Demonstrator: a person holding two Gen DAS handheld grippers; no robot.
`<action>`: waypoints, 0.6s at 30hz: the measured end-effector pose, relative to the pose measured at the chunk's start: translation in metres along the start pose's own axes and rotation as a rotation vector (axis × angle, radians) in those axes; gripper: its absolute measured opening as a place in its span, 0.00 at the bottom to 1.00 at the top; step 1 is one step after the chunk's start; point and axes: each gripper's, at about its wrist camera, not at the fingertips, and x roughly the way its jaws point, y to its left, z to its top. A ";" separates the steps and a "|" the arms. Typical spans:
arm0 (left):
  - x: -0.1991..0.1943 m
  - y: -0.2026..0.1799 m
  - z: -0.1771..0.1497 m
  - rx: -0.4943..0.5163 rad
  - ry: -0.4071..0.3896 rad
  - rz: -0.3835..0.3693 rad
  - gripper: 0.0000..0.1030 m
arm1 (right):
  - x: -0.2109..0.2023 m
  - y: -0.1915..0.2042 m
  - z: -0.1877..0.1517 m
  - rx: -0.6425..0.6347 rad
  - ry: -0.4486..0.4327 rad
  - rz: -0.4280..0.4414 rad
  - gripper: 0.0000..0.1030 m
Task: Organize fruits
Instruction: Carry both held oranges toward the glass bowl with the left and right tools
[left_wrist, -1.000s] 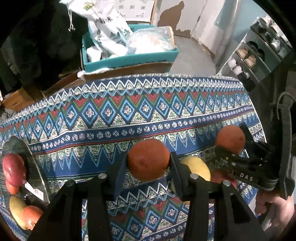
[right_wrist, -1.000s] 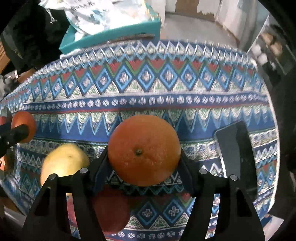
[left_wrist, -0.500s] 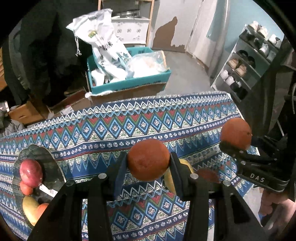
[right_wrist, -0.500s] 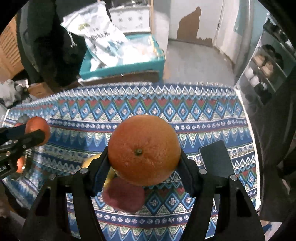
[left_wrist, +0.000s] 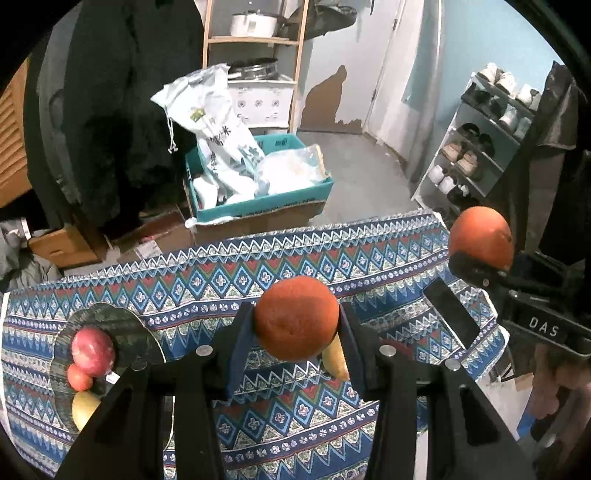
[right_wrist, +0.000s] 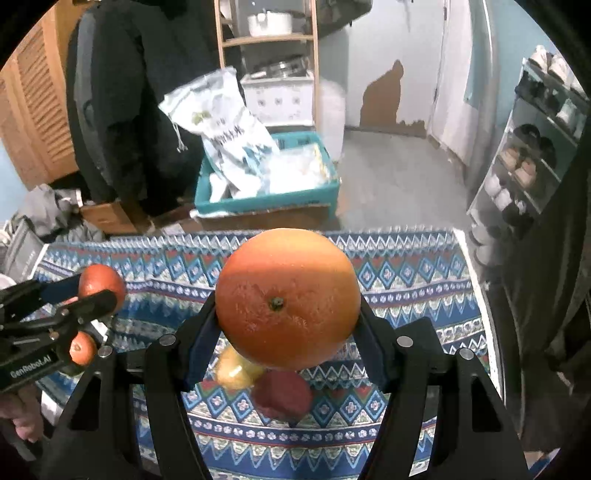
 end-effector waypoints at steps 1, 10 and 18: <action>-0.003 0.000 0.000 -0.001 -0.004 -0.002 0.45 | -0.004 0.002 0.002 -0.003 -0.009 0.001 0.66; -0.036 0.003 0.004 0.021 -0.071 0.010 0.45 | -0.036 0.012 0.013 -0.018 -0.078 0.021 0.66; -0.054 0.010 0.005 0.016 -0.102 0.002 0.45 | -0.049 0.023 0.017 -0.033 -0.108 0.032 0.66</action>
